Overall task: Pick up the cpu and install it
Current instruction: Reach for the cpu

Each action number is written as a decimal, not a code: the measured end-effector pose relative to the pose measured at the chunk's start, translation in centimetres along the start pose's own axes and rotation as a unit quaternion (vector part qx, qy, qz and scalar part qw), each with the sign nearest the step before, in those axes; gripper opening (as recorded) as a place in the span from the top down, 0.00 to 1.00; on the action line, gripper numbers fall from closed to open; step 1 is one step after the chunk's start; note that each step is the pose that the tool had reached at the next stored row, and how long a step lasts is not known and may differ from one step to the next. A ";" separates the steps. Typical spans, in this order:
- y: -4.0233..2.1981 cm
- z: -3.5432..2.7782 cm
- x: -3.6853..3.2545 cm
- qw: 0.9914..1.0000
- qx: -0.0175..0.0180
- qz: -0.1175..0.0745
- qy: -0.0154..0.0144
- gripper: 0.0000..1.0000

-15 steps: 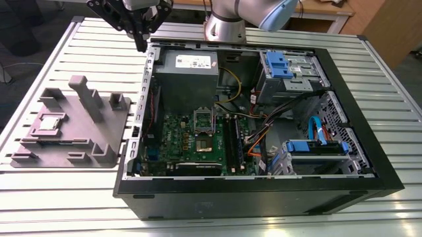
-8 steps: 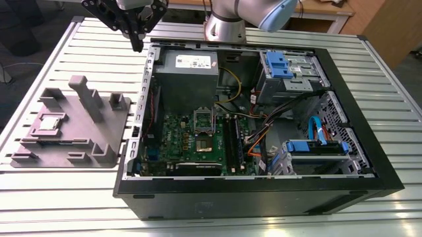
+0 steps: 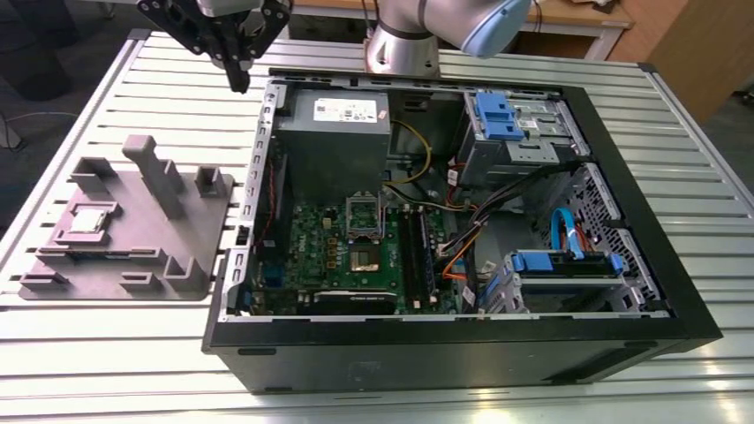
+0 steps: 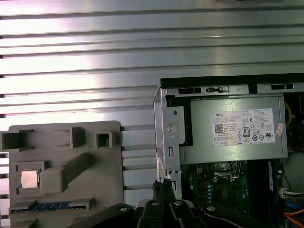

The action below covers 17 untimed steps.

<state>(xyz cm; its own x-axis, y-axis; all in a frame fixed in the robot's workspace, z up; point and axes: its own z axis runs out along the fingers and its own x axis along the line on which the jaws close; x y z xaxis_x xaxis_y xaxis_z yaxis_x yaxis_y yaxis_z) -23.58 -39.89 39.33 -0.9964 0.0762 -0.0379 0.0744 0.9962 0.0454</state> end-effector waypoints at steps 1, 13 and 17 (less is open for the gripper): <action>-0.01 -0.01 0.10 1.000 0.000 0.000 0.000 0.89; -0.09 -0.05 1.21 1.000 0.000 0.000 -0.001 0.89; -0.12 -0.07 1.57 1.000 0.000 0.000 -0.002 0.89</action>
<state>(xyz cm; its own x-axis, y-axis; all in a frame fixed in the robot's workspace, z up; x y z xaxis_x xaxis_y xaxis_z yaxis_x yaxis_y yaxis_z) -25.15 -39.89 39.33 -0.9962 0.0762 -0.0411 0.0743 0.9962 0.0458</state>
